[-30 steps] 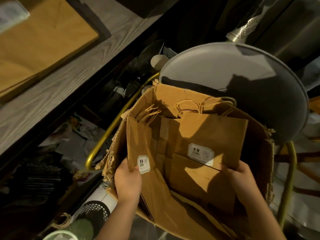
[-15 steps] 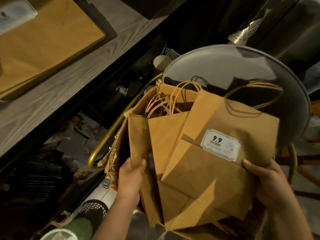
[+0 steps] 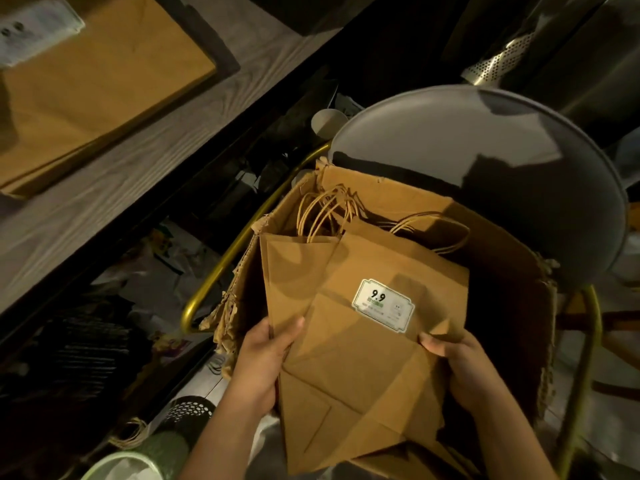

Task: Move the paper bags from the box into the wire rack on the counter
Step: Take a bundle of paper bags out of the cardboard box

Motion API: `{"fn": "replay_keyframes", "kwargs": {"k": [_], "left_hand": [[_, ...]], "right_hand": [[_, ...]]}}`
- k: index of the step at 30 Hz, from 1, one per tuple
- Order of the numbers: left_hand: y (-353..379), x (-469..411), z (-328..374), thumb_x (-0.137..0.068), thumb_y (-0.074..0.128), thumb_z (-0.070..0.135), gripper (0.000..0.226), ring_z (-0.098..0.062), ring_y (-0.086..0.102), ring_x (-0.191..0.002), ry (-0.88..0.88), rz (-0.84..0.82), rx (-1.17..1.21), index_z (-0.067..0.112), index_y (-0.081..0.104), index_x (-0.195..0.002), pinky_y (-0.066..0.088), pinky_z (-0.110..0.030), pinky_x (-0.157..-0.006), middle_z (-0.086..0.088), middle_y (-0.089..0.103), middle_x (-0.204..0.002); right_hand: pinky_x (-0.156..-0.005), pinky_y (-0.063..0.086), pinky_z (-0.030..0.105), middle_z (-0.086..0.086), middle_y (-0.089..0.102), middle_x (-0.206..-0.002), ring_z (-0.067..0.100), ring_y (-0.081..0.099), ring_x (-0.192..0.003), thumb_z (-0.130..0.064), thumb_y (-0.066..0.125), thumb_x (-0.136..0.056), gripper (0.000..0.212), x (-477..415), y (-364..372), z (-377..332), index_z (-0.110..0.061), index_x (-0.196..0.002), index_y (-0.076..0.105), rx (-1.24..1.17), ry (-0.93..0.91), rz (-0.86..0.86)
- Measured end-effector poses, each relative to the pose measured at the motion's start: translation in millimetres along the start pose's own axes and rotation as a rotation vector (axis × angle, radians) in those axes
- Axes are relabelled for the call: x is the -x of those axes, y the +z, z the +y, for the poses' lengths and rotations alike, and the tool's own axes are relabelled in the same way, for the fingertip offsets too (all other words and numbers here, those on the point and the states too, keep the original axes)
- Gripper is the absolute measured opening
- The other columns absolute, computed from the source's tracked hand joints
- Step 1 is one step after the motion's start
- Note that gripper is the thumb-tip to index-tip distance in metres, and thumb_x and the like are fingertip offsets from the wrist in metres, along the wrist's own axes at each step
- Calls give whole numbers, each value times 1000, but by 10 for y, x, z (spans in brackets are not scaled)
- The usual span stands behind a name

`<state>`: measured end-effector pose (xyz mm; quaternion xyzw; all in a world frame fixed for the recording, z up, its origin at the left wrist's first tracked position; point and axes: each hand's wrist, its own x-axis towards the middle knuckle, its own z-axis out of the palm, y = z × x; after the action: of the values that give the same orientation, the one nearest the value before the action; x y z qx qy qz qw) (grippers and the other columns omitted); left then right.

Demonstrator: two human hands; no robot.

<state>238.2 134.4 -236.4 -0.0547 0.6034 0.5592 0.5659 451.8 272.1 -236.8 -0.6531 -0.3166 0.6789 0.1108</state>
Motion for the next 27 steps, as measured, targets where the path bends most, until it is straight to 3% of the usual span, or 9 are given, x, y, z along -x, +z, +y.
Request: {"fn": "replay_keyframes", "kwargs": {"k": [2, 6, 10, 15, 18, 24, 27], "left_hand": [[-22, 10, -17, -88, 59, 15, 34, -27, 69, -98, -17, -15, 24, 6, 58, -121, 56, -33, -74, -14, 71, -108], [-6, 18, -27, -89, 56, 19, 35, -27, 68, -102, 9, -17, 21, 10, 58, -122, 51, -41, -86, -12, 70, -111], [32, 13, -39, -89, 54, 25, 32, -24, 69, -100, 45, -11, -22, 12, 60, -117, 53, -38, -83, -9, 72, -107], [51, 15, -54, -82, 57, 33, 39, -25, 70, -97, 57, 13, -56, 11, 61, -114, 56, -37, -81, -10, 73, -104], [27, 14, -46, -76, 66, 25, 40, -26, 70, -97, 46, 6, -102, 13, 61, -114, 56, -38, -80, -9, 73, -104], [49, -33, -99, -84, 65, 1, 26, -26, 70, -91, 1, 107, -114, 13, 64, -107, 55, -45, -83, -7, 74, -97], [85, -31, -140, -86, 64, 1, 23, -22, 70, -90, 32, 180, -169, 17, 65, -103, 55, -41, -82, -2, 75, -93]], "right_hand": [[-66, 48, 36, 7, 74, -75, 28, 66, -77, 8, 60, -84, 18, 16, -81, -82, -5, -96, 63, 39, -3, -15], [-69, 48, 39, 15, 70, -90, 31, 65, -84, 5, 64, -80, 20, 7, -318, -242, -3, -99, 62, 136, -10, -64], [-71, 54, 38, 20, 72, -98, 34, 70, -87, -7, 76, -60, 50, -80, -320, -217, 2, -107, 63, 231, 98, -234], [-81, 52, 40, 13, 64, -115, 32, 63, -102, -10, 81, -68, 65, -200, -54, -22, -6, -124, 49, 208, 118, -201], [-89, 51, 44, 9, 65, -117, 30, 63, -106, -13, 81, -64, 71, -269, 54, 67, -11, -129, 51, 170, 111, -225], [-79, 52, 35, 4, 52, -124, 24, 58, -103, -22, 81, -75, 68, -376, 192, 224, -23, -130, 41, 303, 51, -167], [-91, 50, 43, 5, 46, -134, 30, 54, -114, -28, 79, -77, 84, -477, 171, 316, -31, -142, 27, 340, 68, -150]]}}
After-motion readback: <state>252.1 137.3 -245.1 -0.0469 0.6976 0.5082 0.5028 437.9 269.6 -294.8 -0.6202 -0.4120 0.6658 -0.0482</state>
